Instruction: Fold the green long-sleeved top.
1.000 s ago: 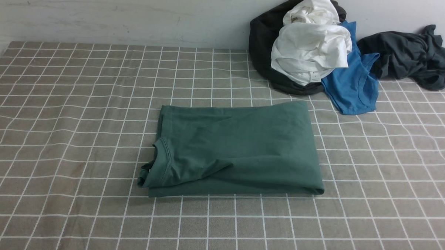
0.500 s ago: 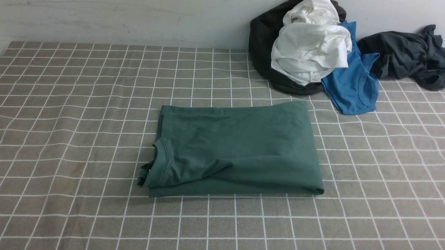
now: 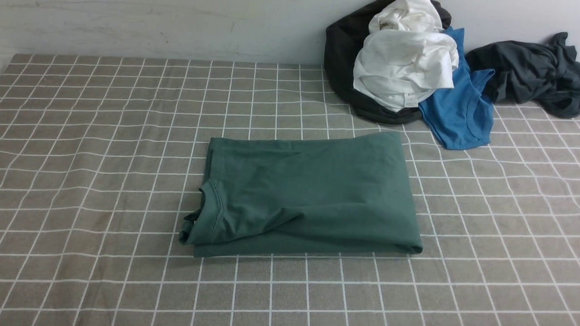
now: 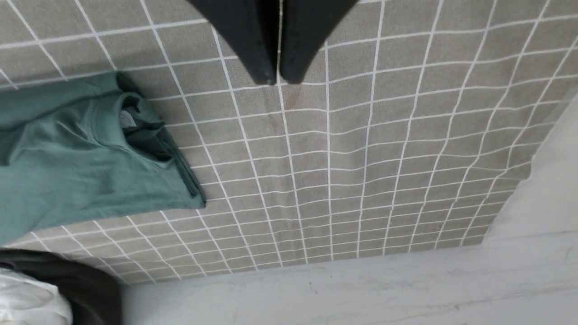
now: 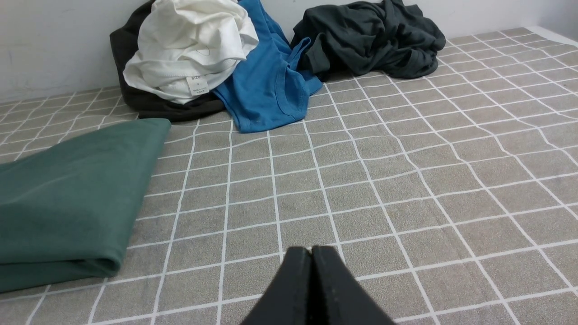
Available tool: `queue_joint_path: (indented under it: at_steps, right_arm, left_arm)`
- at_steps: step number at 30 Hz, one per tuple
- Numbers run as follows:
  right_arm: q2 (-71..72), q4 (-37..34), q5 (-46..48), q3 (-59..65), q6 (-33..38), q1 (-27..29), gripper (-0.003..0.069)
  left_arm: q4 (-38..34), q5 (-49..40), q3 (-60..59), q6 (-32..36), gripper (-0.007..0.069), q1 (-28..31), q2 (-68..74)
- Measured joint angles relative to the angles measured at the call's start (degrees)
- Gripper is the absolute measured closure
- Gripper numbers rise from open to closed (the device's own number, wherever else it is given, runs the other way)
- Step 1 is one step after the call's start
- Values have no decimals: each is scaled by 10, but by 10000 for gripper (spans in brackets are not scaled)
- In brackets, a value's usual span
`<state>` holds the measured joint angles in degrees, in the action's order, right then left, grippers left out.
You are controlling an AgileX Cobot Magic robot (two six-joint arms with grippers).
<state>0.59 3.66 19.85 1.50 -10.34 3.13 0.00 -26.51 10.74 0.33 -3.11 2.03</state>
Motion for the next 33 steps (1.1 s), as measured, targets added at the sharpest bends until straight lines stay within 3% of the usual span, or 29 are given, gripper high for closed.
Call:
queue_joint_path:
  at_steps: [4, 8, 33]
  right_arm:
    - [0, 0, 1, 0, 0, 0, 673]
    - [0, 1, 1, 0, 0, 0, 673]
    - [0, 1, 1, 0, 0, 0, 673]
  left_arm:
    - [-37, 72, -81, 15, 632, 61, -24]
    - [-36, 72, -121, 18, 632, 80, -26]
    - [-31, 60, -121, 19, 632, 81, -26]
